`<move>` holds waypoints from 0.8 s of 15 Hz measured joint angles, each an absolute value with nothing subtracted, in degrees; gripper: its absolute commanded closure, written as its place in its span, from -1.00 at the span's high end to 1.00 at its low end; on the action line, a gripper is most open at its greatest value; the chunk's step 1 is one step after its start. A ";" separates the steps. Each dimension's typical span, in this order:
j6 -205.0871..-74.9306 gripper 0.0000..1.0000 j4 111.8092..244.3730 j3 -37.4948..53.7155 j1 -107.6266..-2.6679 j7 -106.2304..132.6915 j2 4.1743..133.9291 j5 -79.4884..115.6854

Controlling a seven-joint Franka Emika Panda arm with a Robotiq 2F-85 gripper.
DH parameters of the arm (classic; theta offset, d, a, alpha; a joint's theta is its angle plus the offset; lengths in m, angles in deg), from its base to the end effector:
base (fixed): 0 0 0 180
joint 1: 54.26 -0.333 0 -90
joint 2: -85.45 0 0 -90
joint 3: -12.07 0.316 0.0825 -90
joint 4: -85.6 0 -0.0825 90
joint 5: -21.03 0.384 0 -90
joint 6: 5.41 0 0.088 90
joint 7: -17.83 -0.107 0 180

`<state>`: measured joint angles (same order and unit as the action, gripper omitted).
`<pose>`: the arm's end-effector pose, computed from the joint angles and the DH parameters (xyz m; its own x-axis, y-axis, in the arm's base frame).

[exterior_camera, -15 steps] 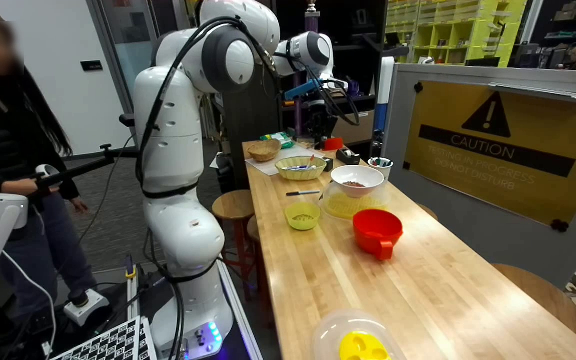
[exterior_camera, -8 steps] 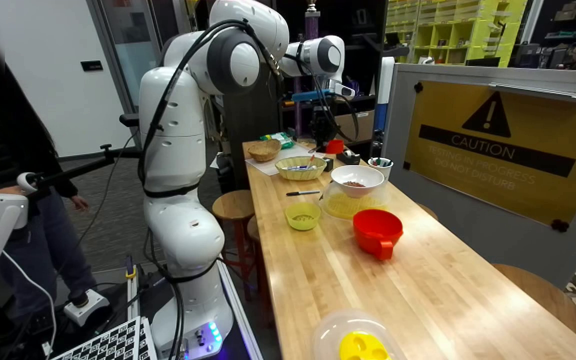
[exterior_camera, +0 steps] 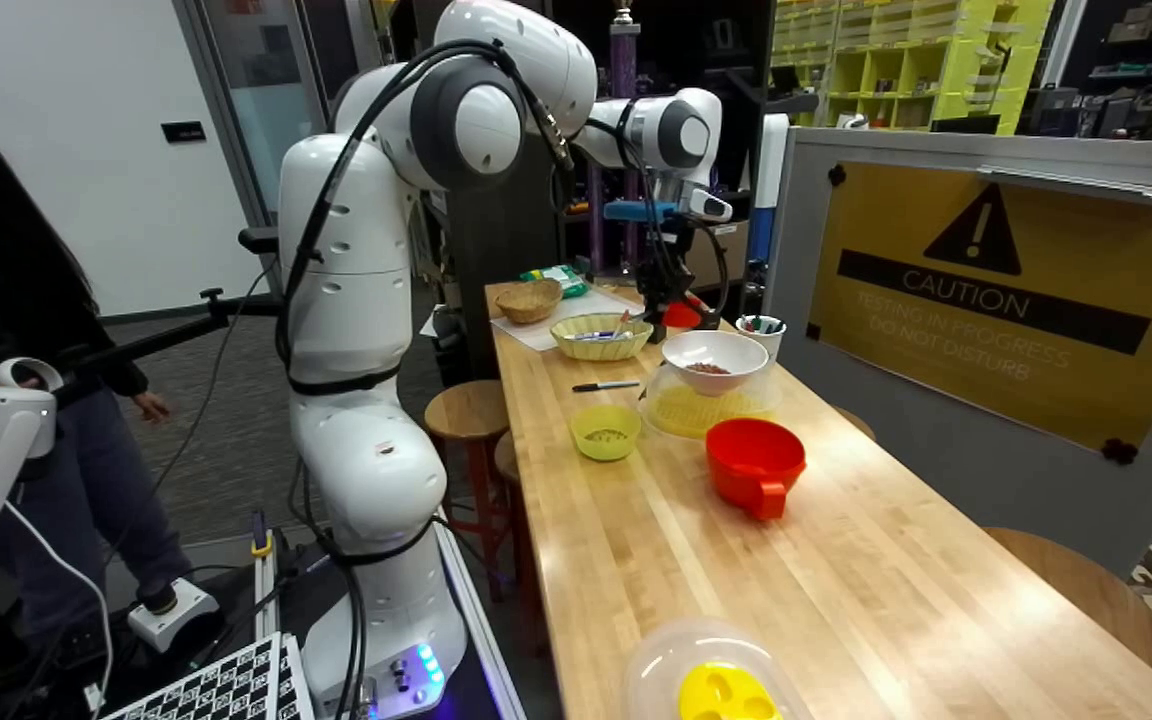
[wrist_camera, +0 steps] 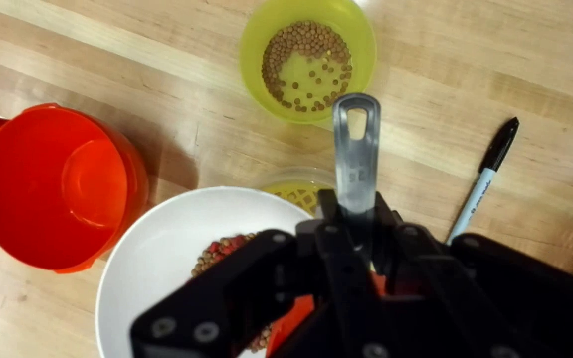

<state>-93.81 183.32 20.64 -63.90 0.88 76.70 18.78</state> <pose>0.5455 0.1705 0.4749 0.9567 0.0122 -0.2907 0.0443 -0.9936 0.1043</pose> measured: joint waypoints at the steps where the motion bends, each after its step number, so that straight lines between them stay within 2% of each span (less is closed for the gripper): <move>1: -94.15 -0.92 183.91 20.23 -63.57 0.58 76.75 19.15; 12: -99.26 -0.92 189.84 16.79 -60.44 -0.82 78.26 19.25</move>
